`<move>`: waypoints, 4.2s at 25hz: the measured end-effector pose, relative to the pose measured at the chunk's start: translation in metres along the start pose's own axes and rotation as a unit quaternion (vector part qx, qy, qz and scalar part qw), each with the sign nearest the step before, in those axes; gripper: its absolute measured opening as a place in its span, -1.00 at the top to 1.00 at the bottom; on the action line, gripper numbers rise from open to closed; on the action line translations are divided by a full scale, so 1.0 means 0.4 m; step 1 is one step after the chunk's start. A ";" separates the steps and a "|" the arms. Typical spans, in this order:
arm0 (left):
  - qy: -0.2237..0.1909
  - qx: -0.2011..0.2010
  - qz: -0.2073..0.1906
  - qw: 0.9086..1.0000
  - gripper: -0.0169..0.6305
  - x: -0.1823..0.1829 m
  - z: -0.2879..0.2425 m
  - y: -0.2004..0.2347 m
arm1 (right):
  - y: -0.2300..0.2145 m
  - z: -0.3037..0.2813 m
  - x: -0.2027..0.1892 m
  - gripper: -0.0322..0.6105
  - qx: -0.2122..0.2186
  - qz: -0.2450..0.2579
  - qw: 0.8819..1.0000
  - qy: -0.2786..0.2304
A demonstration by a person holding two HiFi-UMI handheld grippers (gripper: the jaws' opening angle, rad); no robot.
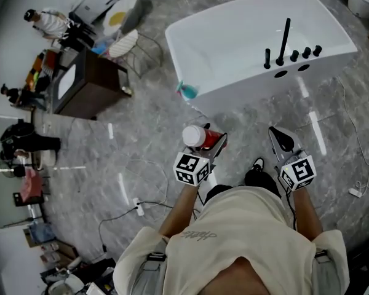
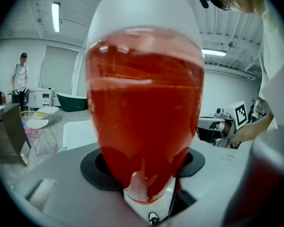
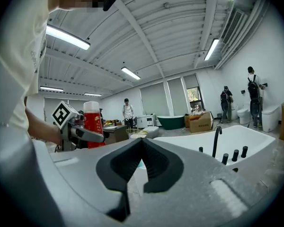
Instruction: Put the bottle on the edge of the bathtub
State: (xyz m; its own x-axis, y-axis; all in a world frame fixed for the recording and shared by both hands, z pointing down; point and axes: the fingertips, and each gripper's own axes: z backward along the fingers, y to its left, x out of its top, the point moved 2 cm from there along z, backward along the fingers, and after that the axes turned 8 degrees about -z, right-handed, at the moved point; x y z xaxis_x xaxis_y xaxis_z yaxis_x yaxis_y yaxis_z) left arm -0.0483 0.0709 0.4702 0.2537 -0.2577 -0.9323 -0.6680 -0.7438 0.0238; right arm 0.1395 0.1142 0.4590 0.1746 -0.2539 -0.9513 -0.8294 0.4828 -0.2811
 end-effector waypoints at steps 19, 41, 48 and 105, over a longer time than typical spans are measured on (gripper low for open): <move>0.053 0.039 0.022 0.998 0.03 -0.088 -0.271 0.276 | -0.201 -0.270 0.034 0.89 -0.004 -0.009 0.999 0.051; 0.072 0.110 0.026 0.991 0.03 -0.302 -0.650 0.627 | -0.324 -0.637 0.048 0.89 0.032 -0.007 0.989 0.146; 0.098 0.169 0.061 0.979 0.03 -0.390 -0.723 0.697 | -0.362 -0.676 -0.028 0.89 0.111 0.001 0.971 0.212; 0.009 0.182 0.021 0.983 -0.07 -0.177 -0.521 0.667 | -0.255 -0.690 0.056 0.89 0.016 -0.007 0.996 0.089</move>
State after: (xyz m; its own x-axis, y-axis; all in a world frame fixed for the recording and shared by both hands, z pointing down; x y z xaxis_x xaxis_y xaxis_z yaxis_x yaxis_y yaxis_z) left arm -0.0986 -0.2377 0.6178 0.2310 -0.2962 -0.9268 -0.8833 -0.4633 -0.0720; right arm 0.0814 -0.1720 0.5013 0.0860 -0.4042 -0.9106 -0.8102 0.5036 -0.3000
